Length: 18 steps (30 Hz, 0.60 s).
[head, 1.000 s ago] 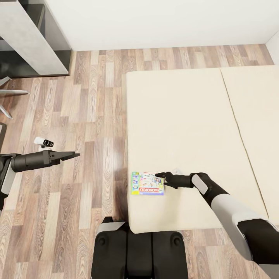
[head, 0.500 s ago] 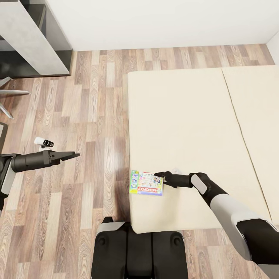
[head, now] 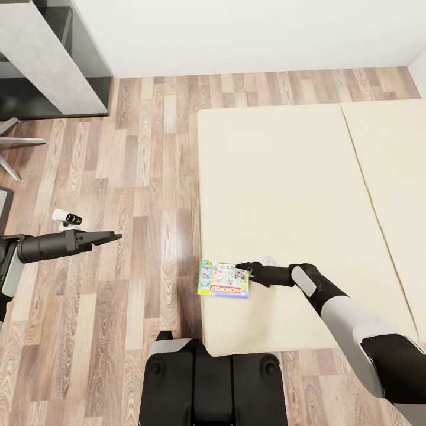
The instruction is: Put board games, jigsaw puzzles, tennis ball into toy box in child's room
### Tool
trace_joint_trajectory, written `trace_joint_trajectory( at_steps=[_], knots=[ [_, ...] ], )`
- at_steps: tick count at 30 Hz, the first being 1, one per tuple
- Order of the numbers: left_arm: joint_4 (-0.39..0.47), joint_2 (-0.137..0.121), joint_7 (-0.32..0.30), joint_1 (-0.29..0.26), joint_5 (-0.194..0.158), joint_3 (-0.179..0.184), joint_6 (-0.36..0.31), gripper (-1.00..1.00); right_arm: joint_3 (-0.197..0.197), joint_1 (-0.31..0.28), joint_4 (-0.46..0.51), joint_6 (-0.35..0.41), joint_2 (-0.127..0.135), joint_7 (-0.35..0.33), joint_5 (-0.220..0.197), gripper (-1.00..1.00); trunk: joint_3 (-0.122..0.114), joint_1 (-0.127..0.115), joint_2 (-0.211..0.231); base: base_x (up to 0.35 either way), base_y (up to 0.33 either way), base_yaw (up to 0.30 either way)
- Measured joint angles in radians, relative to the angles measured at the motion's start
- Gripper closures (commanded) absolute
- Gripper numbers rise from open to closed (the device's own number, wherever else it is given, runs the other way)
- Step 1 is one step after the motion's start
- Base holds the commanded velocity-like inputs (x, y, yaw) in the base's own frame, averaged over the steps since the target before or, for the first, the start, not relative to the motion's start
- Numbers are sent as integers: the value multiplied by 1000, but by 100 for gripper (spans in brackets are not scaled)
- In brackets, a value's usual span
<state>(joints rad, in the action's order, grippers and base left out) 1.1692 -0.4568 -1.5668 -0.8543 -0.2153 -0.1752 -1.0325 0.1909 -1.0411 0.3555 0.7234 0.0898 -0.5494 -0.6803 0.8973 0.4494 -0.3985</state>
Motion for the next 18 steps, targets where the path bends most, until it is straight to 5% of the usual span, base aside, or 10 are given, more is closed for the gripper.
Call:
trace_joint_trajectory(
  at_steps=[18],
  knots=[
    [0,0,0,0,0,1,0,-100,0,0,0,0,0,0,0,-100,0,0,0,0,26,0]
  ],
)
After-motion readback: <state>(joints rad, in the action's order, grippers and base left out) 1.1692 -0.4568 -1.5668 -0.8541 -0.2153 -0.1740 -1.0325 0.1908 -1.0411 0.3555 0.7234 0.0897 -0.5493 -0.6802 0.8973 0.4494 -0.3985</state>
